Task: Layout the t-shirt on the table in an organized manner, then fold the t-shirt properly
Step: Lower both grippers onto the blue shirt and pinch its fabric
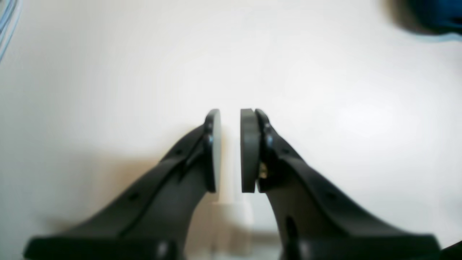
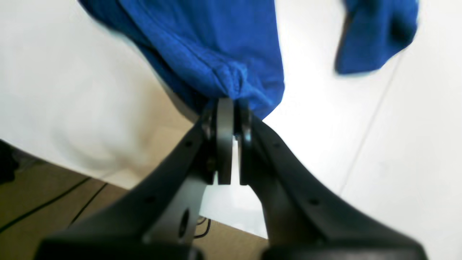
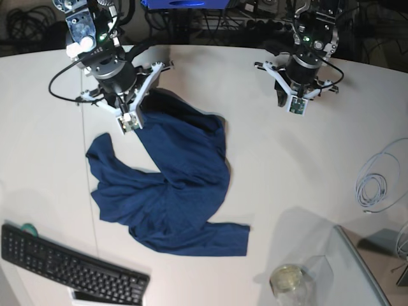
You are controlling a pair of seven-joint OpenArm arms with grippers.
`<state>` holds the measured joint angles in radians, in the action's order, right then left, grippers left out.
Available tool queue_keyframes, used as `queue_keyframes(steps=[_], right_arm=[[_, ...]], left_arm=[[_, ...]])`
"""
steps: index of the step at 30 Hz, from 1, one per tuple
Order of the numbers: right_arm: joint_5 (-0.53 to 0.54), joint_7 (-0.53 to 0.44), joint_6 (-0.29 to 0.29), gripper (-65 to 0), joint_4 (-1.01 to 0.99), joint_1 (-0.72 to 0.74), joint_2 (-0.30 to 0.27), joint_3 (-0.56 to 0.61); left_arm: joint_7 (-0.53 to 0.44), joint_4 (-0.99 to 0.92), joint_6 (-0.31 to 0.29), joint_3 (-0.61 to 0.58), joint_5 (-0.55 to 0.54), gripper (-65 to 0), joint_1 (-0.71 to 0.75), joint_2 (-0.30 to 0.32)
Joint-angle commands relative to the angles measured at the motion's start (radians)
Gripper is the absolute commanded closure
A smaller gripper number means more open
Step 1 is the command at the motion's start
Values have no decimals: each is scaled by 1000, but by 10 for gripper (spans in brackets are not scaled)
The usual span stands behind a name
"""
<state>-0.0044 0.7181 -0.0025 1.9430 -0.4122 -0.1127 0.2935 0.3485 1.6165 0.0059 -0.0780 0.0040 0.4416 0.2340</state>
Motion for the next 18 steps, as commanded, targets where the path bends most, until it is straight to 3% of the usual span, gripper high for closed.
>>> queue_keyframes(steps=[1, 10, 12, 18], right_arm=[[1, -5, -1, 0, 28, 5, 0, -4], [-1, 2, 0, 0, 60, 0, 1, -145], [-1, 2, 2, 0, 60, 0, 1, -158], [-1, 7, 2, 0, 57, 5, 1, -152]], left_arm=[[-18, 17, -2, -35, 1, -86, -11, 3], [-12, 15, -1, -233, 0, -100, -76, -3], [-12, 15, -1, -274, 0, -174, -96, -5], [-12, 15, 4, -388, 1, -489, -149, -5]])
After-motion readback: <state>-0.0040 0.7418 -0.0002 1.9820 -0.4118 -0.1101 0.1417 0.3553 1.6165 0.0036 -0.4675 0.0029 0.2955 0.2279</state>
